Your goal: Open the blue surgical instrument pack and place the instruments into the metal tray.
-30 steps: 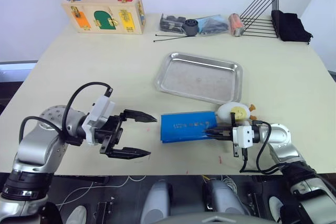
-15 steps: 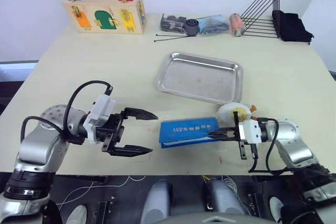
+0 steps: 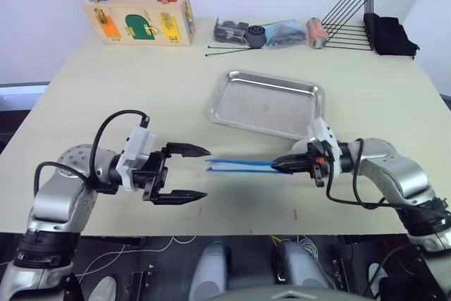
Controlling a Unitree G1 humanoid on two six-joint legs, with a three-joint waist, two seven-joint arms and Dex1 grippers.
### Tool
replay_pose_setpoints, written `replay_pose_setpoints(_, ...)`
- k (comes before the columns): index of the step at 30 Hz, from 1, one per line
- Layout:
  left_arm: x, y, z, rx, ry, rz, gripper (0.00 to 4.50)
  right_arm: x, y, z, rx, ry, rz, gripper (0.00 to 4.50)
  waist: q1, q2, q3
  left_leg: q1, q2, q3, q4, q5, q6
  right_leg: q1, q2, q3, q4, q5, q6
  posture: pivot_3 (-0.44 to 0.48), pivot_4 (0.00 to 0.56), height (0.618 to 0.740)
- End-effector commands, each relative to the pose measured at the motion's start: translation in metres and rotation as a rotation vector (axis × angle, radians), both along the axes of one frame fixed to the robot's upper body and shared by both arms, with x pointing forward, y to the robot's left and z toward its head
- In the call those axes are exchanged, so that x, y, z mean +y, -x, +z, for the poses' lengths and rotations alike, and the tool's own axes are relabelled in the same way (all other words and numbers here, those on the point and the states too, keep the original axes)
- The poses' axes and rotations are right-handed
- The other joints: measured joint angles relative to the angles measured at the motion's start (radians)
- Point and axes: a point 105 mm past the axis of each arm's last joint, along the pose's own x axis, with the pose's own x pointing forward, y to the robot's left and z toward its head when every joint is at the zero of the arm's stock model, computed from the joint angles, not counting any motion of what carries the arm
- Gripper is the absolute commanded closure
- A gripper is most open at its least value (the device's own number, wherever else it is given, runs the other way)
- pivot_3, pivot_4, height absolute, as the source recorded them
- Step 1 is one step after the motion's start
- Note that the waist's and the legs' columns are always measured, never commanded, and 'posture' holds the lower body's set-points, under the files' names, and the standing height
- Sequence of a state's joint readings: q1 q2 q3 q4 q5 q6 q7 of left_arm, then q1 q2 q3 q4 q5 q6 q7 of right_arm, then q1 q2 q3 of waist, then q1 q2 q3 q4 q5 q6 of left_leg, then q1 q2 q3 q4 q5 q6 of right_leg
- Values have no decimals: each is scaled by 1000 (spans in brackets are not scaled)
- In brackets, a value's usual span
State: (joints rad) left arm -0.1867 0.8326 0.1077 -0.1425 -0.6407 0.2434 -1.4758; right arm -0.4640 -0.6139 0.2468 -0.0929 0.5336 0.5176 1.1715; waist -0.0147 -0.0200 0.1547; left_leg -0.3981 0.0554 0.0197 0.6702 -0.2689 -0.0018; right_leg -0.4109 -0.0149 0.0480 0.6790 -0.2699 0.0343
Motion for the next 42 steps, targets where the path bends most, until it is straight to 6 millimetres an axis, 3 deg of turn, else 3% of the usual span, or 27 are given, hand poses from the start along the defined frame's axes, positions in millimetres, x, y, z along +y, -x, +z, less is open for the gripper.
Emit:
replay_pose_setpoints(1, 2, -12, 6, -48, 22, 34, 0, -2, -13, 3, -66, 8, -26, 4445, 1, 0, 0, 0, 0, 0, 0, 0, 0, 0, 0, 0, 0, 0, 0, 0, 150, 740)
replay_pose_setpoints(11, 0, -41, -5, -37, 93, 99, 0, 0, -19, 3, -112, -9, -11, 4445, -3, 0, 0, 0, 0, 0, 0, 0, 0, 0, 0, 0, 0, 0, 0, 0, 150, 740)
replay_pose_setpoints(23, -18, -63, -36, 66, 88, 55, 0, 1, -19, 5, -123, -15, -23, 4445, -4, 0, -1, 0, 0, 0, 0, 0, 0, 0, 0, 0, 1, 0, 0, 0, 150, 740)
replay_pose_setpoints(24, -19, -64, -36, 69, 94, 50, 405, 1, -19, 5, -125, -13, -27, 4500, -3, 0, -1, 0, 0, 0, 0, 0, 0, 0, 0, 0, 1, 0, 0, 0, 150, 740)
replay_pose_setpoints(26, -20, -65, -34, 73, 107, 39, 799, 1, -19, 5, -128, -12, -34, 4500, -3, 0, -1, 0, 0, 0, 0, 0, 0, 0, 0, 0, 1, 0, 0, 0, 150, 740)
replay_pose_setpoints(28, -20, -64, -33, 79, 115, 31, 1761, 0, -19, 4, -129, -10, -38, 4500, -4, 0, -1, 0, 0, 0, 0, 0, 0, 0, 0, 0, 1, 0, 0, 0, 150, 740)
replay_pose_setpoints(30, -19, -64, -34, 77, 101, 27, 2201, -1, -20, 2, -132, -3, -44, 4500, -4, 0, -1, 0, 0, 0, 0, 0, 0, 0, 0, 0, 1, 0, 0, 0, 150, 740)
replay_pose_setpoints(31, -19, -64, -35, 78, 99, 27, 2767, -2, -20, 1, -134, 0, -48, 4500, -3, 0, -1, 0, 0, 0, 0, 0, 0, 0, 0, 0, 1, 0, 0, 0, 150, 740)
replay_pose_setpoints(36, -19, -60, -38, 89, 96, 21, 4465, -4, -22, -1, -135, 6, -69, 4500, -2, 0, -1, 0, 0, 0, 0, 0, 0, 0, 0, 0, 1, 0, 0, 0, 150, 740)
replay_pose_setpoints(37, -19, -60, -39, 90, 98, 22, 4465, -5, -22, 0, -134, 4, -70, 4500, -2, 0, -1, 0, 0, 0, 0, 0, 0, 0, 0, 0, 1, 0, 0, 0, 150, 740)
replay_pose_setpoints(38, -19, -59, -39, 90, 98, 23, 4489, -6, -22, 2, -136, -4, -77, 4215, -1, 0, -1, 0, 0, 0, 0, 0, 0, 0, 0, 0, 1, 0, 0, 0, 150, 740)
replay_pose_setpoints(42, -19, -58, -39, 86, 99, 27, 4500, -21, -17, 15, -149, -34, -110, 2737, 1, 0, -1, 0, 0, 0, 0, 0, 0, 0, 0, 0, 1, 0, 0, 0, 150, 740)
